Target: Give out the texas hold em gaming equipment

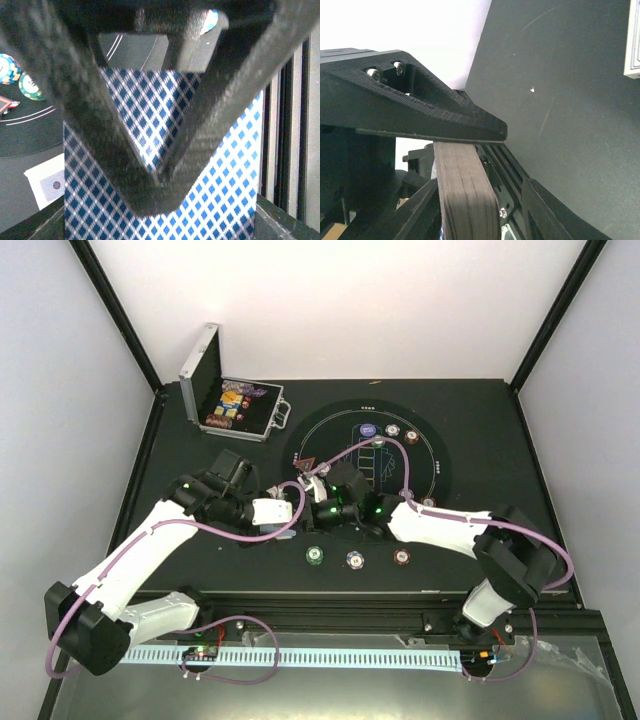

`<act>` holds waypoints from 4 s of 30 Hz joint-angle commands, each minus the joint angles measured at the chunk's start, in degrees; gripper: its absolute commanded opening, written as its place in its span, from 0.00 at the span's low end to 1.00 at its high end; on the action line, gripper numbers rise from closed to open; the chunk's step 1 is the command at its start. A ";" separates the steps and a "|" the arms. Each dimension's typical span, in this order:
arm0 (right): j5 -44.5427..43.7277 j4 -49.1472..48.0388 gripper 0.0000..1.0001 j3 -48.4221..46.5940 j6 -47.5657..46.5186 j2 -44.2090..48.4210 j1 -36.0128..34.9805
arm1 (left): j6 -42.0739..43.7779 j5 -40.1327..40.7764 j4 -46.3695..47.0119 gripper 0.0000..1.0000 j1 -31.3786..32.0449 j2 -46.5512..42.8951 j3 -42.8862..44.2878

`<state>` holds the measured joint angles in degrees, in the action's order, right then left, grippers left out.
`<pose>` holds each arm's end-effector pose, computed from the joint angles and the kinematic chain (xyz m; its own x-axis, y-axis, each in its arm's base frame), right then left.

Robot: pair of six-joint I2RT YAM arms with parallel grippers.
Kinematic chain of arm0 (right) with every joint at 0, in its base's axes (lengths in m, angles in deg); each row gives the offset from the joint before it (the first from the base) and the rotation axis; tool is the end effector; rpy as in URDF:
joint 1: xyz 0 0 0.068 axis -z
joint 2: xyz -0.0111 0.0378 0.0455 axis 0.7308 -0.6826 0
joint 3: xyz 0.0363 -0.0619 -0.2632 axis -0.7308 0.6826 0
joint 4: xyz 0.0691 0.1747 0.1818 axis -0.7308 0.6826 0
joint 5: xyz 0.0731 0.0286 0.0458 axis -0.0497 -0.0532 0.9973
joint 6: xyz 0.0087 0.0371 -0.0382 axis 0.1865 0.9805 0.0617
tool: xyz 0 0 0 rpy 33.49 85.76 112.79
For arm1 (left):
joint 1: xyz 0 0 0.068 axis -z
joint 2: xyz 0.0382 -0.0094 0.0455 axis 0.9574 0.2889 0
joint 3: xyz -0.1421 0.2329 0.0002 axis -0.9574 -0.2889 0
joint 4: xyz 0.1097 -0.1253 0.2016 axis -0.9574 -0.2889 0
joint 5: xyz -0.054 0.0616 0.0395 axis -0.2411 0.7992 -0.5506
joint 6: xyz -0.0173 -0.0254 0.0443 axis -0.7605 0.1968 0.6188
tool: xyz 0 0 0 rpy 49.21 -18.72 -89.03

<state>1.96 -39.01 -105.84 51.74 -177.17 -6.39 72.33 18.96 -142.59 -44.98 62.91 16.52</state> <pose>0.1911 0.2902 0.2212 -0.9545 -0.1294 -0.2687 -0.2979 0.3685 0.8806 0.1649 -0.1044 0.2807 -0.0392 0.8424 -0.5374 0.9881 0.1125 0.1044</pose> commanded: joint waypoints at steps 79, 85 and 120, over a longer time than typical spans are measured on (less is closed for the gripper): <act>-6.17 61.52 0.56 -76.30 -31.98 -46.83 25.91 | -0.60 1.67 -2.52 0.02 -4.58 -1.84 -2.20; -4.28 48.85 0.76 -52.14 -29.07 -29.41 25.83 | -0.53 1.76 -1.96 0.02 -4.59 -1.68 -2.16; 5.57 -8.03 0.91 -0.89 5.13 -3.93 0.61 | -0.71 -0.24 -2.16 0.01 -4.94 -0.54 0.30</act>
<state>7.08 -44.52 -103.68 56.03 -178.94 -4.60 71.74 20.01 -144.19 -49.53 62.32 14.11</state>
